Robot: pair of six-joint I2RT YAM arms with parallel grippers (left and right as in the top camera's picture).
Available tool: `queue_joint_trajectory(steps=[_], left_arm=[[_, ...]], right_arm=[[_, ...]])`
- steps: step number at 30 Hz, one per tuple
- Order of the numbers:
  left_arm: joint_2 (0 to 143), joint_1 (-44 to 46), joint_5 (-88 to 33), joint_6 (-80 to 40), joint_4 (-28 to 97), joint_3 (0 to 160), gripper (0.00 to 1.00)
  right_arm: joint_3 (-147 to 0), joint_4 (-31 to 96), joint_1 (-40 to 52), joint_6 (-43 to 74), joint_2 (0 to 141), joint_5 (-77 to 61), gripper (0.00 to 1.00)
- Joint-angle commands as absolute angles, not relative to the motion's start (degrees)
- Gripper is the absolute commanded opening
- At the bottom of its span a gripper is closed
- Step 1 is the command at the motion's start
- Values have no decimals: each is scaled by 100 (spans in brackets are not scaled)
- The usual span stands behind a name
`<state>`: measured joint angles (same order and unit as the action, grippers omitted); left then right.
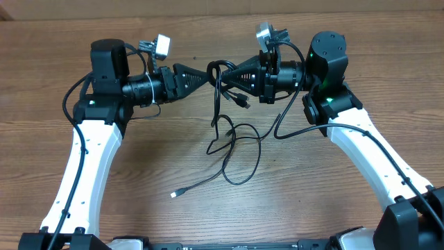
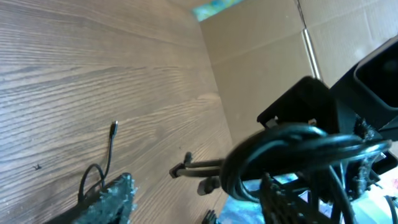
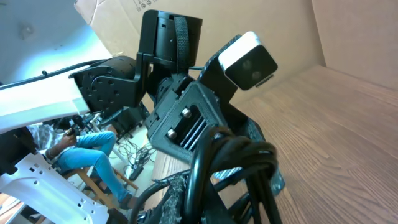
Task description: Untangle cables
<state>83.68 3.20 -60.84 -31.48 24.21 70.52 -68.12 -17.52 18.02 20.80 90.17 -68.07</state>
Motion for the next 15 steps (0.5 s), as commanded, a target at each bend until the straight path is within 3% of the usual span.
queue_joint_trajectory(steps=[1, 8, 15], left_arm=[[8353, 530, -6084, -2936, 2412, 7140, 68], [8353, 733, -6093, -3020, 2397, 7140, 68], [8353, 781, -6095, -3699, 2397, 7140, 45]], right_arm=[[-6827, -1846, 1791, 2106, 8986, -6873, 4], [-6827, -1883, 1793, 2115, 8986, -6871, 4], [-6827, -1881, 1793, 1872, 8986, -6801, 4]])
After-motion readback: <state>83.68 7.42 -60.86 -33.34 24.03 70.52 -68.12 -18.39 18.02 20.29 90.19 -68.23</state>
